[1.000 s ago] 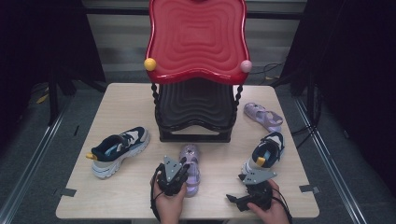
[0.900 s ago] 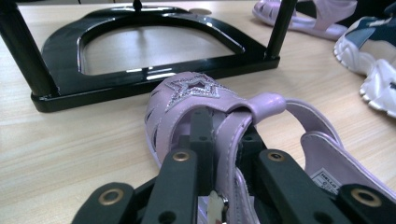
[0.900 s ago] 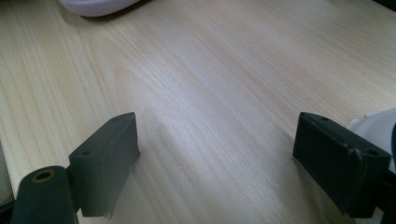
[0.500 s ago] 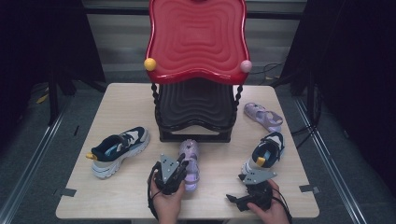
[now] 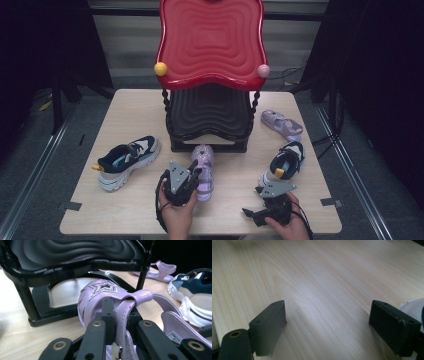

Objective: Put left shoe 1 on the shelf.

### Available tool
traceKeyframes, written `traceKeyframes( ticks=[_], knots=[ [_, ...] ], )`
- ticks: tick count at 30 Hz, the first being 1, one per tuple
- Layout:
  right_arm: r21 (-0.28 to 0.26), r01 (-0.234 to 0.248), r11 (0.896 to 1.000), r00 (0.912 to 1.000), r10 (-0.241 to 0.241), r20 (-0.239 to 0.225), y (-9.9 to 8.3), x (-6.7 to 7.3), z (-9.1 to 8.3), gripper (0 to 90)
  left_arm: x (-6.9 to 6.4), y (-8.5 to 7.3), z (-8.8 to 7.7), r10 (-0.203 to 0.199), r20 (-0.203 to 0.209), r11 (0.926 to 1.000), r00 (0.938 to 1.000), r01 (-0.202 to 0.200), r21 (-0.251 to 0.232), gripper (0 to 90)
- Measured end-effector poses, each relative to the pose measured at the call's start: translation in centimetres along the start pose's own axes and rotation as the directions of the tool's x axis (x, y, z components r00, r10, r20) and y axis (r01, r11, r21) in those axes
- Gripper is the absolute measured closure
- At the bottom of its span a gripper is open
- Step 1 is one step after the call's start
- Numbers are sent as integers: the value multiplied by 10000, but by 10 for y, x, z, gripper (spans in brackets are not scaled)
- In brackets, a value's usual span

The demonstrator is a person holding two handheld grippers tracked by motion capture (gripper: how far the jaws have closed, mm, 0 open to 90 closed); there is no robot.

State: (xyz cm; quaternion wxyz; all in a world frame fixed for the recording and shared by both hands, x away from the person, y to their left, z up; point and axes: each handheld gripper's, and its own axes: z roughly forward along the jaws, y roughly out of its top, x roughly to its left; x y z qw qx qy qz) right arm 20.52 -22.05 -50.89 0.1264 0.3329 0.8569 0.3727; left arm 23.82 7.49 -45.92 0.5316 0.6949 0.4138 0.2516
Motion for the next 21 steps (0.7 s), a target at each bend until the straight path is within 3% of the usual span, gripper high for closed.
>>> traceKeyframes(
  ticks=[21],
  knots=[
    [-16, -6, 10000, 10000, 6, -18, 0, 0, 0, 135, 1, 36, -11, 245, -92, 9977, 9997, -251, -634, 822]
  ],
)
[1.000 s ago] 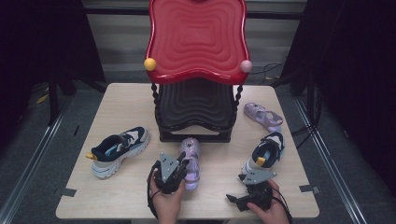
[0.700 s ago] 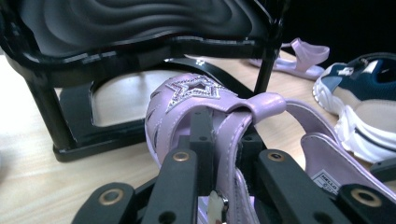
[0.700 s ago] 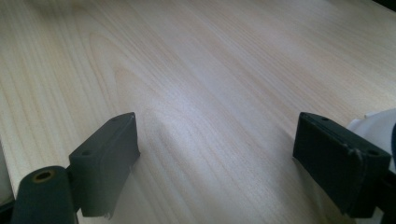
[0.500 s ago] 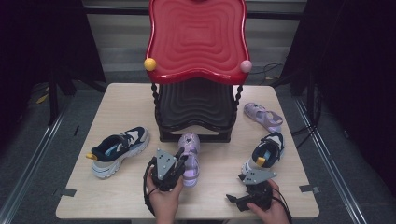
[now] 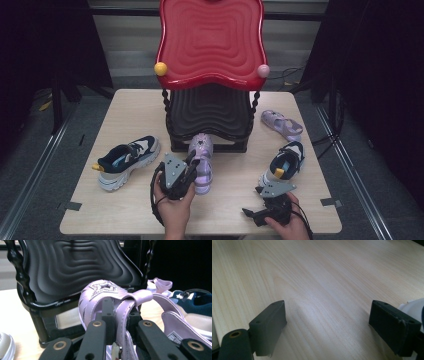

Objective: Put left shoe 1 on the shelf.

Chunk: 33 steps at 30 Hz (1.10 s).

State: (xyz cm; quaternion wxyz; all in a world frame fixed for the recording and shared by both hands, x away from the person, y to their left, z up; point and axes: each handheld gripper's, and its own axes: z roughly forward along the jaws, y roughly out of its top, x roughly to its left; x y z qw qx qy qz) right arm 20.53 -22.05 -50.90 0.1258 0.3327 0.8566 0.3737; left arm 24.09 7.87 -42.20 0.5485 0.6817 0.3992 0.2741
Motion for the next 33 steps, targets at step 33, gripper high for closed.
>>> traceKeyframes(
  ticks=[33],
  knots=[
    [14, 17, 10000, 10000, -17, 29, 0, 0, 0, 135, 2, 52, 20, 310, -359, 9963, 9989, -338, -787, 821]
  ],
)
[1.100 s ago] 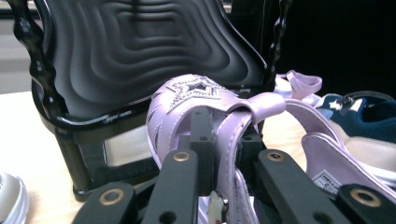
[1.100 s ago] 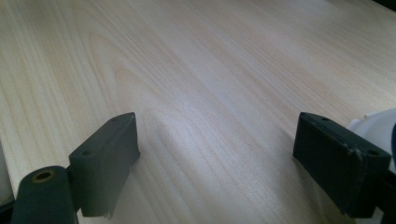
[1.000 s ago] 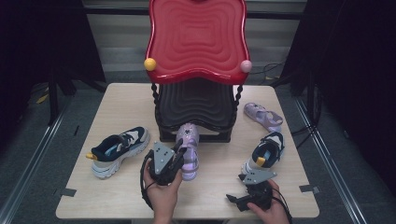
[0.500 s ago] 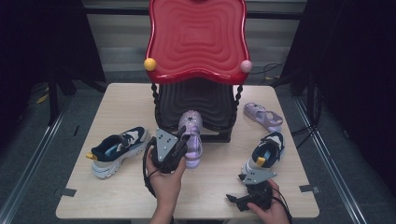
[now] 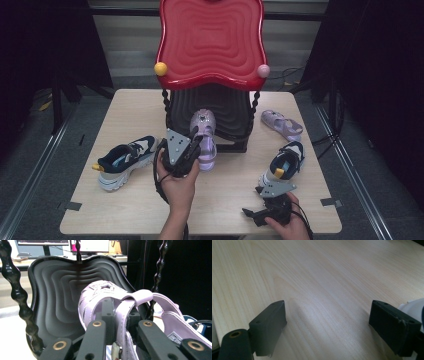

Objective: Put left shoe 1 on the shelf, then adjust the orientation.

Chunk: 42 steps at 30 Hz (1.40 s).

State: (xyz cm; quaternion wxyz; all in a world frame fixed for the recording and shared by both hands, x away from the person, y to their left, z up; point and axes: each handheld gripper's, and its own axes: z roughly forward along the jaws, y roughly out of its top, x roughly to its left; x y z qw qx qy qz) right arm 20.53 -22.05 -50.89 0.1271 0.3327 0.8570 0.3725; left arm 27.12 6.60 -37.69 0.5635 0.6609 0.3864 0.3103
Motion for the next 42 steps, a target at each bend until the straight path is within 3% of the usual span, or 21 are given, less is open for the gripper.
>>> traceKeyframes(
  ticks=[22, 30, 35, 37, 38, 42],
  knots=[
    [-8, -36, 10000, 10000, 36, -26, 0, 0, 0, 135, 7, 15, 19, -82, -266, 9996, 9996, 74, -270, 821],
    [-10, -31, 10000, 10000, 31, -27, 0, 0, 0, 135, 9, 15, 28, -121, -532, 9993, 9985, 101, -371, 821],
    [-14, -21, 10000, 10000, 20, -19, 0, 0, 0, 135, 11, 15, 33, 69, -522, 9989, 9986, -93, -452, 821],
    [-15, -21, 10000, 10000, 21, -18, 0, 0, 0, 135, 11, 15, 35, -159, -574, 9983, 9982, 126, -576, 821],
    [-13, -21, 10000, 10000, 21, -19, 0, 0, 0, 135, 11, 16, 36, -19, -568, 9984, 9984, -13, -560, 821],
    [-14, -22, 10000, 10000, 22, -20, 0, 0, 0, 135, 11, 16, 40, -111, -668, 9979, 9977, 68, -641, 821]
  ],
)
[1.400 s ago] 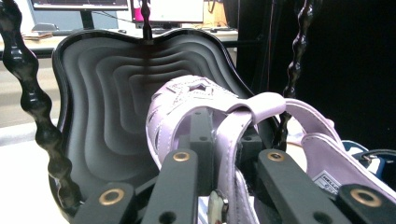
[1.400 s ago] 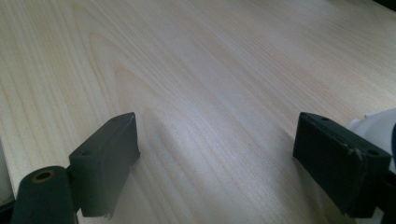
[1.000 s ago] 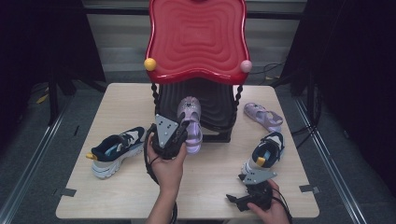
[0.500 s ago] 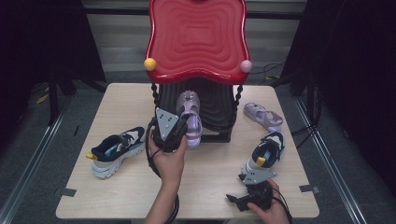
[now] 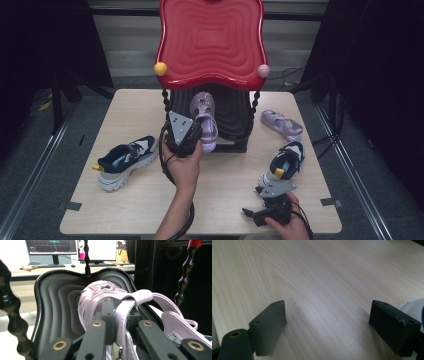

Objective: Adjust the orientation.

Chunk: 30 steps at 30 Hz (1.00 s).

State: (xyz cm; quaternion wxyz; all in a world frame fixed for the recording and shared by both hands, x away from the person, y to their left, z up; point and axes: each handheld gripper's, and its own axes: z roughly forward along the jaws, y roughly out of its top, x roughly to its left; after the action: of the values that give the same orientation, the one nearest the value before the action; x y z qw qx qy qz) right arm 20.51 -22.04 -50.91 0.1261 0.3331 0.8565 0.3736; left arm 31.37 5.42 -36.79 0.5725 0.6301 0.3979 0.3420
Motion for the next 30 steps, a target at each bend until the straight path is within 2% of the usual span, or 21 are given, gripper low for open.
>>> traceKeyframes(
  ticks=[2, 4, 8, 10, 16, 19, 24, 28, 30],
  knots=[
    [0, 2, 10000, 10000, -2, 0, 0, 0, 0, 135, 1, 1, 2, 33, -88, 10000, 10000, -33, 8, 821],
    [0, 2, 10000, 10000, -2, -1, 0, 0, 0, 135, 1, 1, 3, -104, -86, 9999, 9999, 104, -89, 821],
    [0, 2, 10000, 10000, -2, -1, 0, 0, 0, 135, 2, 3, 8, 55, -115, 9999, 9999, -56, -126, 821],
    [0, 2, 10000, 10000, -2, -2, 0, 0, 0, 135, 2, 3, 11, -3, -104, 9999, 9999, 2, -122, 822],
    [-1, 7, 10000, 10000, -7, 2, 0, 0, 0, 135, 5, 7, 18, 330, -82, 9991, 9994, -332, -282, 822],
    [0, 3, 10000, 10000, -3, 0, 0, 0, 0, 135, 7, 10, 20, 281, -94, 9986, 9996, -285, -450, 822],
    [-4, 23, 10000, 10000, -23, 8, 0, 0, 0, 135, 9, 14, 27, 435, -132, 9979, 9990, -441, -474, 822],
    [-6, 28, 10000, 10000, -28, 23, 0, 0, 0, 135, 11, 12, 32, 713, -223, 9961, 9972, -723, -499, 822],
    [-6, 21, 10000, 10000, -21, 17, 0, 0, 0, 135, 11, 11, 35, 648, -237, 9962, 9976, -661, -573, 821]
  ],
)
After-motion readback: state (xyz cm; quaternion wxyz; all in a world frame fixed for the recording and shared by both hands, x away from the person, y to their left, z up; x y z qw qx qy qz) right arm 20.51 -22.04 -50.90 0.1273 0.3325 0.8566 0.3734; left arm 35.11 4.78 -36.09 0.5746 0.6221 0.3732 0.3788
